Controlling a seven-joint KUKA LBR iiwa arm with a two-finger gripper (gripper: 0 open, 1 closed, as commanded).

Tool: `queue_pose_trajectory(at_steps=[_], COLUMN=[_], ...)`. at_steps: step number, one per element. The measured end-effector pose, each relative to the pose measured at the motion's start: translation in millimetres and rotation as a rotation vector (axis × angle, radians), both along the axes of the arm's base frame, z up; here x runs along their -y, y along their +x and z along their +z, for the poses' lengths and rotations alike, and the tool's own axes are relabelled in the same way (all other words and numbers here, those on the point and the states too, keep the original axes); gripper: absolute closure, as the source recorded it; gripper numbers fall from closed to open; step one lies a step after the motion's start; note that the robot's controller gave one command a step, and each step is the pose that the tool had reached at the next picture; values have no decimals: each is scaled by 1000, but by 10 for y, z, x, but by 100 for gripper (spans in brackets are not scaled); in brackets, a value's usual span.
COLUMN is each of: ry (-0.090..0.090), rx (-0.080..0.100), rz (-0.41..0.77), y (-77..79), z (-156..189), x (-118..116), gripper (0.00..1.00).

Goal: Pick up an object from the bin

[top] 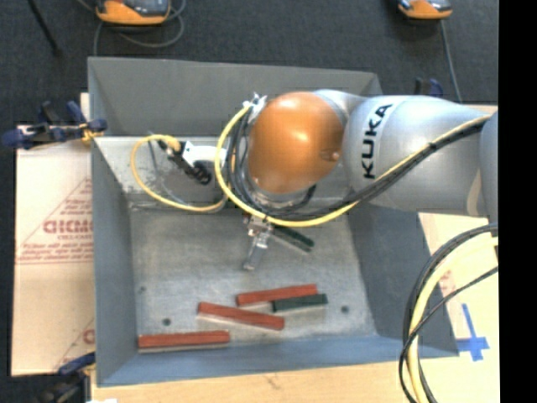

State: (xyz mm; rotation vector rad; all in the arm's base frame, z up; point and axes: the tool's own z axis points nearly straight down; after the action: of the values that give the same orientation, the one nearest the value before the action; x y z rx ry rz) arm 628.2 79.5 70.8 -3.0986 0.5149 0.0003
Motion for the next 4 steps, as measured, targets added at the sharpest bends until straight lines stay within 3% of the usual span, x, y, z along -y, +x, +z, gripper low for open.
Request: queue_pose_trajectory(at_steps=[1, 2, 3, 4], ry=[4, -5, -2, -1], rx=[0, -3, 0, -1], rz=[-127, 213, 175, 90], y=[206, -264, -146, 239], z=[10, 68, -11, -4], x=[-346, 443, 744, 860], gripper=[0, 0, 0, 0])
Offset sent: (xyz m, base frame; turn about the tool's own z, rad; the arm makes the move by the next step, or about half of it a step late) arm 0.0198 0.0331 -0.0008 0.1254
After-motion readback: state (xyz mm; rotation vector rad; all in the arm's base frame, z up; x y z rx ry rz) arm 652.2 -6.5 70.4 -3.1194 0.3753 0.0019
